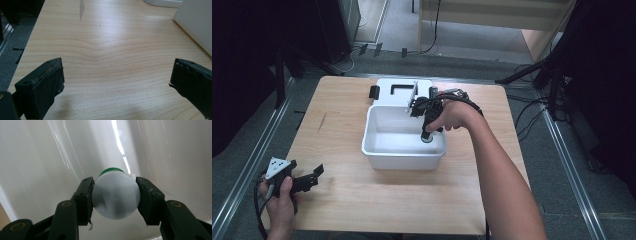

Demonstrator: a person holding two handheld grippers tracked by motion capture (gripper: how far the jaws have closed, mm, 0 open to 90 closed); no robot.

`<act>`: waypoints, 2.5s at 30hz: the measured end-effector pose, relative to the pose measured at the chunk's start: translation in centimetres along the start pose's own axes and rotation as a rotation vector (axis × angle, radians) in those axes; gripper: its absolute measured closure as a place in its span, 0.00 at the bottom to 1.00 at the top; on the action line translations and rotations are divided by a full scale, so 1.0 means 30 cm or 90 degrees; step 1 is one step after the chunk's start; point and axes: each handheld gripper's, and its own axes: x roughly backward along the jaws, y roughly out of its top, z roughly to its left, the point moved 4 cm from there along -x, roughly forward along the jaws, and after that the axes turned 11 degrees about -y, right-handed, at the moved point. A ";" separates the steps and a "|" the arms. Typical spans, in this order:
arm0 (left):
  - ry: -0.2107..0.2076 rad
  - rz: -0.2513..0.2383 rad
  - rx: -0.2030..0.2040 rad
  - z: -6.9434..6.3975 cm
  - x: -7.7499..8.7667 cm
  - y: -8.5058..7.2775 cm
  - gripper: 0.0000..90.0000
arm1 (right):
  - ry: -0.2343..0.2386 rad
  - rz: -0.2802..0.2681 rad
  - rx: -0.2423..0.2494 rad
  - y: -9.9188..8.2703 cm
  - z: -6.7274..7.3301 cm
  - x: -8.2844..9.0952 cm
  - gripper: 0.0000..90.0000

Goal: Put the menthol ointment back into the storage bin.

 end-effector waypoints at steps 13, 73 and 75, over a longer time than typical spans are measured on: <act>0.000 0.002 -0.002 0.000 0.000 0.000 0.00 | -0.005 0.008 -0.001 -0.026 -0.005 -0.027 0.57; 0.000 0.005 0.000 0.000 0.000 -0.001 0.00 | -0.025 0.081 0.037 -0.012 0.041 -0.139 0.57; -0.001 0.005 0.000 0.000 0.000 -0.001 0.00 | -0.026 0.081 0.041 -0.013 0.040 -0.138 0.58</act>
